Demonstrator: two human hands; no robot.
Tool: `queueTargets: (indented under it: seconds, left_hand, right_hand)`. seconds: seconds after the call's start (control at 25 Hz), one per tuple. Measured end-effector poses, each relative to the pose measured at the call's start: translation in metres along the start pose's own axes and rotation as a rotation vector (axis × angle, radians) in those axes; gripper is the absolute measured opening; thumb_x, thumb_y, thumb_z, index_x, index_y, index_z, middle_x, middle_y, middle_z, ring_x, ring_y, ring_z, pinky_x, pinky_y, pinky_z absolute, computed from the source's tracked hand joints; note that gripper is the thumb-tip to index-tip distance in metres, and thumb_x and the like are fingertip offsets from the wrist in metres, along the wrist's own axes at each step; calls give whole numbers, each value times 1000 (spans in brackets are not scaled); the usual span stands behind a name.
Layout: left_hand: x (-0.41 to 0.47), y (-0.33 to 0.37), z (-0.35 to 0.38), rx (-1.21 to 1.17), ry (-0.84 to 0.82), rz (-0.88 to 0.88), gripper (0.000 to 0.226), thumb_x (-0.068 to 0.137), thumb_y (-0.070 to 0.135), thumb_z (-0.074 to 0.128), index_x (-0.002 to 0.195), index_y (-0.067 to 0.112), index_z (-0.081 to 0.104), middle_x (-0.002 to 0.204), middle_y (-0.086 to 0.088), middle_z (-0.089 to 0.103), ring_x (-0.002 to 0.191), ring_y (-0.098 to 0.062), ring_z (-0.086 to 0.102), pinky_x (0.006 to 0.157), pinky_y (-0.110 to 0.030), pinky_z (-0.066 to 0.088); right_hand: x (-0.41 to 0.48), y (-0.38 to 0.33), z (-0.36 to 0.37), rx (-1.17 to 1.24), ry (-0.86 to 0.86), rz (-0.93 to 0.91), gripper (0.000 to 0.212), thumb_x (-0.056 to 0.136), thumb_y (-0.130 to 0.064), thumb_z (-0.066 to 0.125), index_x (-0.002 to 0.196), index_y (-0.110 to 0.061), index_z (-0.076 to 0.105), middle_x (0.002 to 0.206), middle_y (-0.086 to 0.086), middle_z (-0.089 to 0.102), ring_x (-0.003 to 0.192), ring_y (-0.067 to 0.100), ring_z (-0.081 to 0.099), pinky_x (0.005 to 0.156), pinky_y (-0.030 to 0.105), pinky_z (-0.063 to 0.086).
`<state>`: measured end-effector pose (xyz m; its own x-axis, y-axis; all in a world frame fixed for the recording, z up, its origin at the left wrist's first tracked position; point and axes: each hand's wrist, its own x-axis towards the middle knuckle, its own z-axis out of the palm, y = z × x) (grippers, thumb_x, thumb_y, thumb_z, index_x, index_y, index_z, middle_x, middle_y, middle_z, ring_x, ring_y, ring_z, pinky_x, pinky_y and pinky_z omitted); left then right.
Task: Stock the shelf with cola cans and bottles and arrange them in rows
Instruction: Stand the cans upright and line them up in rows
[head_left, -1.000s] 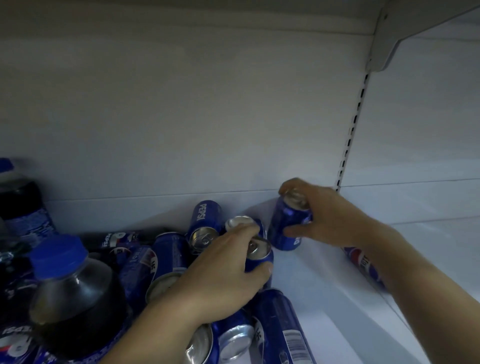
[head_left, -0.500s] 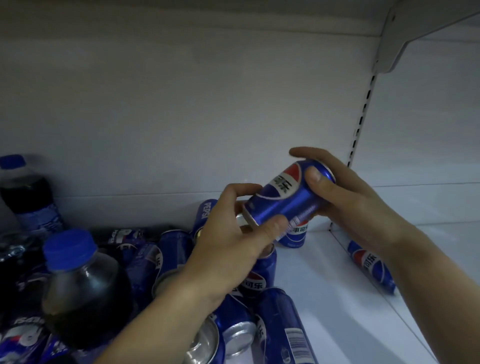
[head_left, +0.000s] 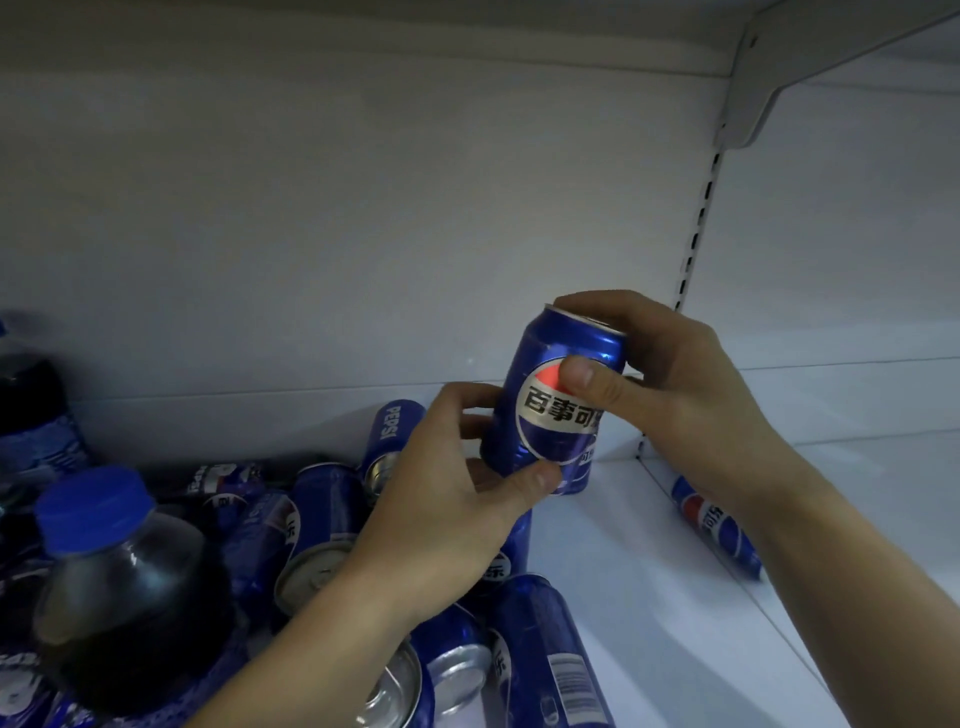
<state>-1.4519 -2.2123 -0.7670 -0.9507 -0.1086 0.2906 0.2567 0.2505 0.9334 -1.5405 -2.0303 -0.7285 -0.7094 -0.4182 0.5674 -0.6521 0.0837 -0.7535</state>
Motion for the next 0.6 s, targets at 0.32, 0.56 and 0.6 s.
queueTargets:
  seconds: [0.32, 0.56, 0.6]
  left_hand:
    - [-7, -16, -7, 667, -286, 51, 63, 101, 37, 55, 153, 43, 20, 141, 38, 20, 132, 17, 16, 102, -4, 14]
    - [-4, -25, -6, 741, -390, 22, 71, 101, 42, 54, 159, 36, 13, 160, 29, 6, 122, 23, 1, 99, -2, 6]
    - [-4, -25, -6, 743, -395, 18, 72, 101, 43, 54, 159, 36, 12, 160, 30, 4, 122, 24, 0, 96, 1, 5]
  right_hand:
    - [-5, 49, -39, -229, 80, 193, 69, 68, -40, 80, 133, -24, 62, 116, -12, 70, 104, 5, 68, 87, 28, 57]
    - [-14, 100, -35, -358, -14, 286, 64, 74, -21, 88, 132, -28, 63, 116, -18, 69, 106, -1, 65, 80, 15, 56]
    - [-15, 103, -35, -378, -42, 284, 63, 73, -22, 89, 130, -31, 64, 114, -20, 69, 105, -6, 64, 79, 13, 55]
